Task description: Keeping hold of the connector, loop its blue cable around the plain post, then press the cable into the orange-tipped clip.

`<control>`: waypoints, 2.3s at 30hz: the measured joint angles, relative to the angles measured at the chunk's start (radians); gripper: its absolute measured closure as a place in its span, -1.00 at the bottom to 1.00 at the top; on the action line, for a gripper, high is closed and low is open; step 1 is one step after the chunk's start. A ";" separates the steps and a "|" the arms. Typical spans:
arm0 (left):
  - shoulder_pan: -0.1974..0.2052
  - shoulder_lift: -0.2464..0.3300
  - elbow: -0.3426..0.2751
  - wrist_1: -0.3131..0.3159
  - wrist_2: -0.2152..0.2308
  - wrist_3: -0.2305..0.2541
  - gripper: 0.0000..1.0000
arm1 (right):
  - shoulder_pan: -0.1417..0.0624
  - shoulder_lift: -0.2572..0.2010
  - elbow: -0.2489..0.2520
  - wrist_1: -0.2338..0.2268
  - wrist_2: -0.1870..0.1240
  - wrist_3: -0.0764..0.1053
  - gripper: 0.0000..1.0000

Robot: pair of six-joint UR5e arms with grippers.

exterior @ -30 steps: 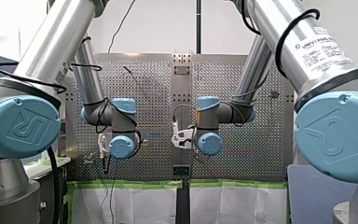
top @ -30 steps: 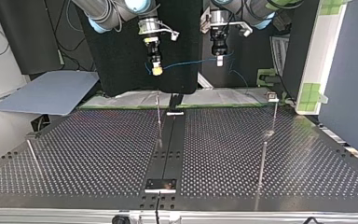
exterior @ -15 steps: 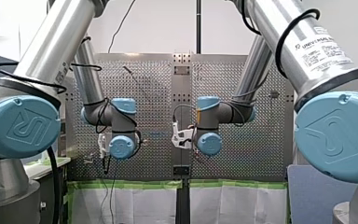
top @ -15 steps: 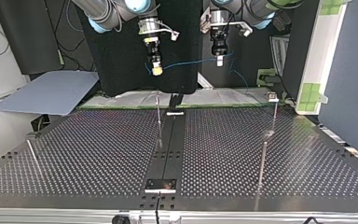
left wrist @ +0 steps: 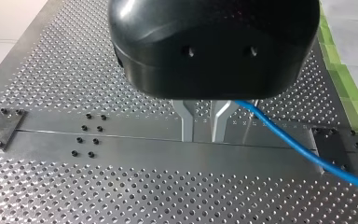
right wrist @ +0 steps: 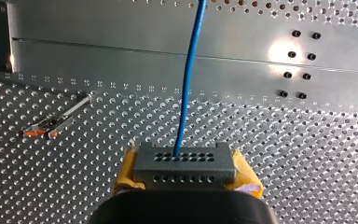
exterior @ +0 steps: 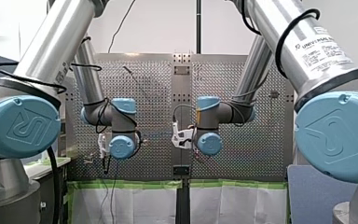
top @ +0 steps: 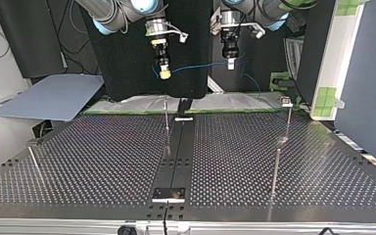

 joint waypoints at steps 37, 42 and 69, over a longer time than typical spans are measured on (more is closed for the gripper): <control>0.000 0.000 0.000 0.000 0.000 0.000 0.80 | 0.000 0.000 0.000 0.000 0.000 0.000 1.00; 0.000 0.000 0.000 0.000 0.000 0.000 0.80 | 0.000 0.000 0.000 0.000 0.000 0.000 1.00; -0.012 -0.032 0.003 -0.027 0.034 0.012 0.80 | 0.000 0.000 0.000 0.001 -0.001 0.000 1.00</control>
